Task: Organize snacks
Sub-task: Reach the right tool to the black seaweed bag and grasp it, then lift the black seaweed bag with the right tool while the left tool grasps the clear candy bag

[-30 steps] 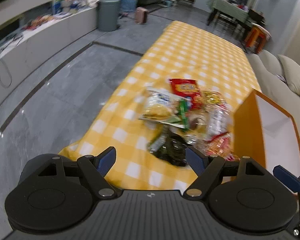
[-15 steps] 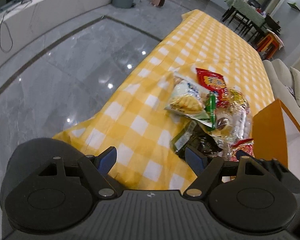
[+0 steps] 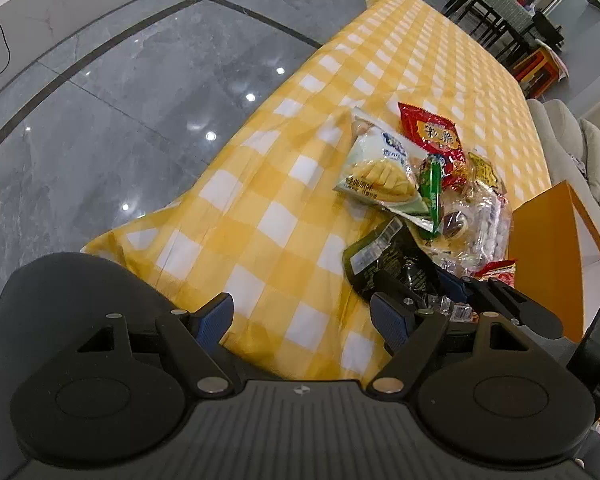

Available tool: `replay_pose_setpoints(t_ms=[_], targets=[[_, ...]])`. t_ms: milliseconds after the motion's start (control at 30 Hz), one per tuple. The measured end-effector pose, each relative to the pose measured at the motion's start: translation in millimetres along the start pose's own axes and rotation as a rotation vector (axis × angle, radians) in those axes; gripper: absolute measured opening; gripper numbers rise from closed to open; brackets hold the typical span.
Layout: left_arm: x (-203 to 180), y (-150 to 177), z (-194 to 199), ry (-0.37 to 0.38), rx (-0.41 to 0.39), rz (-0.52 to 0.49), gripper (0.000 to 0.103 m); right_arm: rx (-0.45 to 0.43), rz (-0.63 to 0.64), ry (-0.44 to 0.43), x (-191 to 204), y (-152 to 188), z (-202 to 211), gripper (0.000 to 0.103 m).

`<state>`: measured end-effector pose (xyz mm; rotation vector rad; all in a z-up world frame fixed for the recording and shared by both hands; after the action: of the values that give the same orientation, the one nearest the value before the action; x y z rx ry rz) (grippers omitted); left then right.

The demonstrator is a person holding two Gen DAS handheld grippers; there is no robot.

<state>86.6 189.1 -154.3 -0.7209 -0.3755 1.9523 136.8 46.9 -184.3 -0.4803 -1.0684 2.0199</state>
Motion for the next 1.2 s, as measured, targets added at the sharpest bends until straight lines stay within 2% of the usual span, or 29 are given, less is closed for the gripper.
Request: replay_pose_setpoints(t_ms=[267, 500, 700, 800, 933, 1000, 1067, 1200], targets=[[-4.7, 1.4, 2.1, -0.004, -0.011, -0.034, 0.092, 0.014, -0.046, -0.031, 1.1, 6.7, 1.0, 0.037], [-3.1, -2.3, 8.7, 0.003, -0.059, -0.006, 0.091, -0.056, -0.045, -0.036, 4.0, -8.1, 23.3, 0.037], [-16.1, -4.0, 15.7, 0.090, -0.096, -0.001, 0.091, -0.164, -0.132, 0.009, -17.8, -36.0, 59.5, 0.037], [-26.5, 1.8, 13.5, 0.147, -0.084, -0.002, 0.091, -0.246, -0.216, 0.054, -41.6, -54.3, 90.4, 0.037], [-47.9, 8.5, 13.2, 0.183, -0.090, -0.071, 0.091, -0.324, -0.306, 0.083, -77.1, -71.9, 133.0, 0.037], [-57.3, 8.6, 12.3, 0.162, -0.095, -0.095, 0.091, -0.376, -0.313, 0.127, -93.7, -76.3, 155.4, 0.037], [-65.0, 9.0, 6.9, 0.115, -0.072, -0.077, 0.091, -0.437, -0.333, 0.161, -109.4, -78.1, 177.3, 0.037], [-91.5, 18.5, -12.2, 0.156, 0.054, -0.083, 0.091, -0.457, -0.350, 0.231, -137.2, -71.6, 202.1, 0.037]])
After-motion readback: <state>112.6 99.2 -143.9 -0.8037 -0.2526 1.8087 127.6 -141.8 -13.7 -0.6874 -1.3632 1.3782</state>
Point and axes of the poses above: each gripper's, at about its wrist camera, not at the fingertips, and z roughly against the way its jaws point, x to its left, y to its underside, the point moved 6 cm from there along -z, roughly the way its jaws point, and after that the axes turned 13 degrees about -x, right-handed, at the moved point
